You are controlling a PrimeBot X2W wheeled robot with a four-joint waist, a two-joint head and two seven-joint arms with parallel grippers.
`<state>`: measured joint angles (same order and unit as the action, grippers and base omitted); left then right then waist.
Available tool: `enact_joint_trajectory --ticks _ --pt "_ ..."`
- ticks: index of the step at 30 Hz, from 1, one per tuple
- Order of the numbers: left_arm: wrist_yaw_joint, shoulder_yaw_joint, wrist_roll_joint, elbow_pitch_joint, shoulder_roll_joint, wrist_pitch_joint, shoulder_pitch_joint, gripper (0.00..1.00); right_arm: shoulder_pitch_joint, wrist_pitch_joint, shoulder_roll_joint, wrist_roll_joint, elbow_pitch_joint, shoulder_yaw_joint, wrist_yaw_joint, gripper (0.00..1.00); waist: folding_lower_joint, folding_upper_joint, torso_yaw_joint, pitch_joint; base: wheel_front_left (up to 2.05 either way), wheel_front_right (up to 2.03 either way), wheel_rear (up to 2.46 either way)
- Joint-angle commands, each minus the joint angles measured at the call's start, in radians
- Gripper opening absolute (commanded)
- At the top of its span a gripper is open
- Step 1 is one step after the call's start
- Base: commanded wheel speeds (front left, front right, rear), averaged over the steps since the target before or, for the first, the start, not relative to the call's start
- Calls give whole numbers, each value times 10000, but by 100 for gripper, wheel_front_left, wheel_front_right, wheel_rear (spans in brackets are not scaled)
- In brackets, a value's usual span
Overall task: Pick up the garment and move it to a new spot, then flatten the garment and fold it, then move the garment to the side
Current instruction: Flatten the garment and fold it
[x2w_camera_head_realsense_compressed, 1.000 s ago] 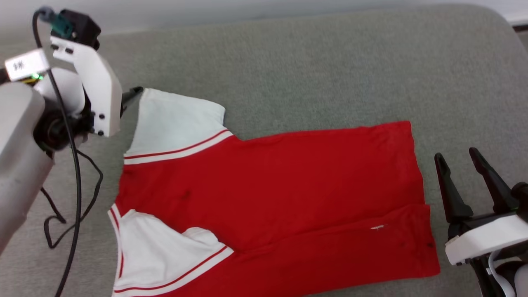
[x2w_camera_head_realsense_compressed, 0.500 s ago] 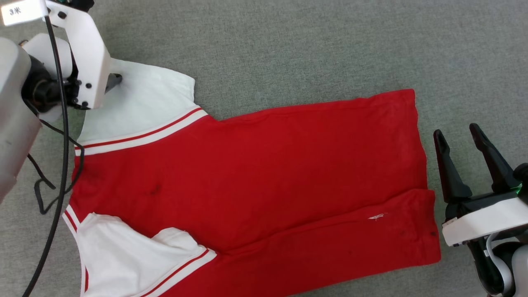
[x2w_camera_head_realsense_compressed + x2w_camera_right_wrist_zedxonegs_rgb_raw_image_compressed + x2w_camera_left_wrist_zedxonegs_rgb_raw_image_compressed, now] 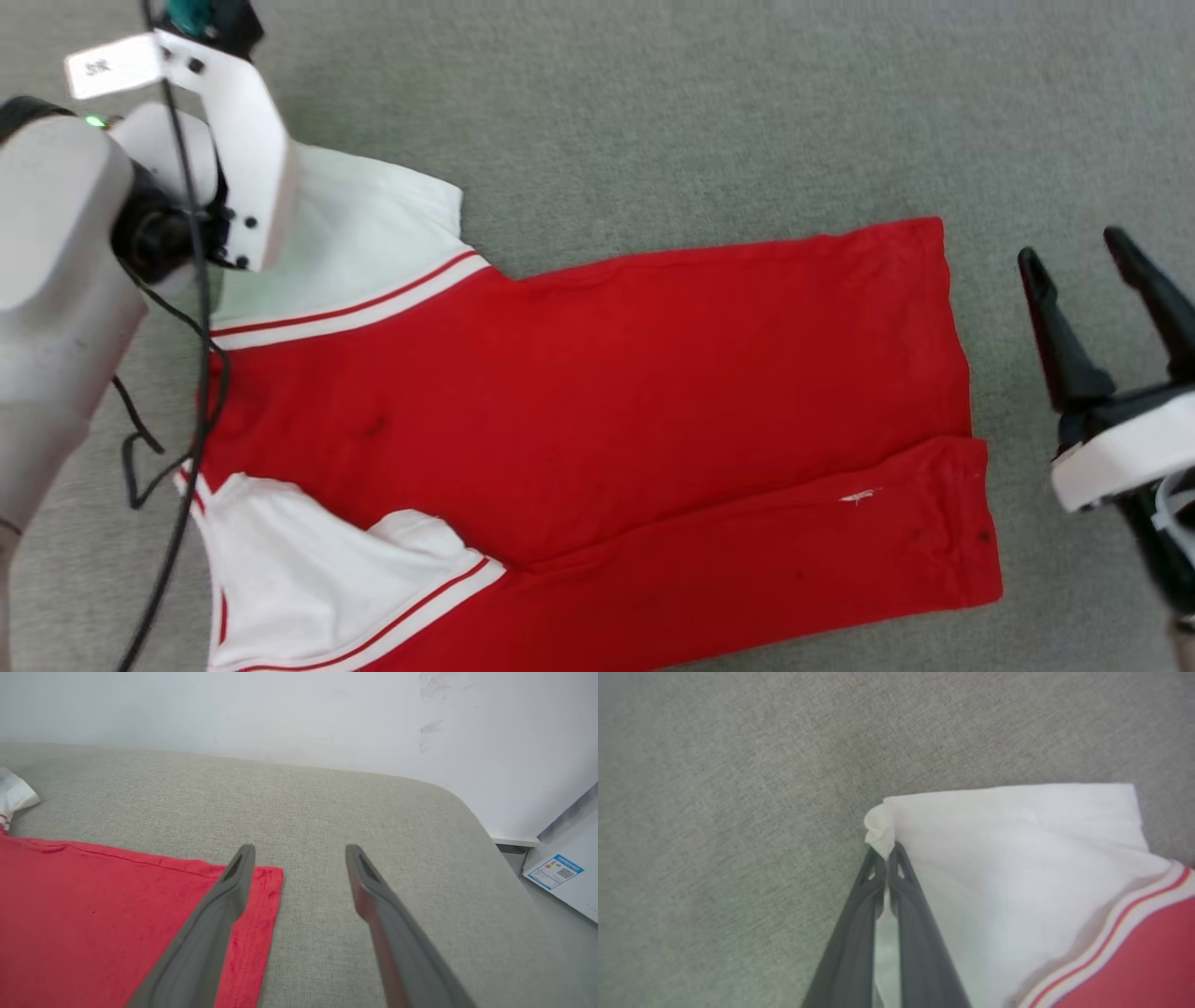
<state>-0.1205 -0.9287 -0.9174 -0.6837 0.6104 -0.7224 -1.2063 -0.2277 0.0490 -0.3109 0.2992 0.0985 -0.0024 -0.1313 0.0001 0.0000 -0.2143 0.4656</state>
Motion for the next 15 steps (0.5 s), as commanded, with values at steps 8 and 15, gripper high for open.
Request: enact_joint_trajectory --ticks 8,15 --pt "-81 -310 94 586 -351 1197 320 0 -1904 3370 -2402 1420 -233 1246 12 100 -1 0 801 -879 0 0 0" --pt "-87 -664 40 1233 -409 1663 319 0 -3545 6919 -3751 2930 -1212 2924 12 100 -1 0 1176 -951 0 0 0"
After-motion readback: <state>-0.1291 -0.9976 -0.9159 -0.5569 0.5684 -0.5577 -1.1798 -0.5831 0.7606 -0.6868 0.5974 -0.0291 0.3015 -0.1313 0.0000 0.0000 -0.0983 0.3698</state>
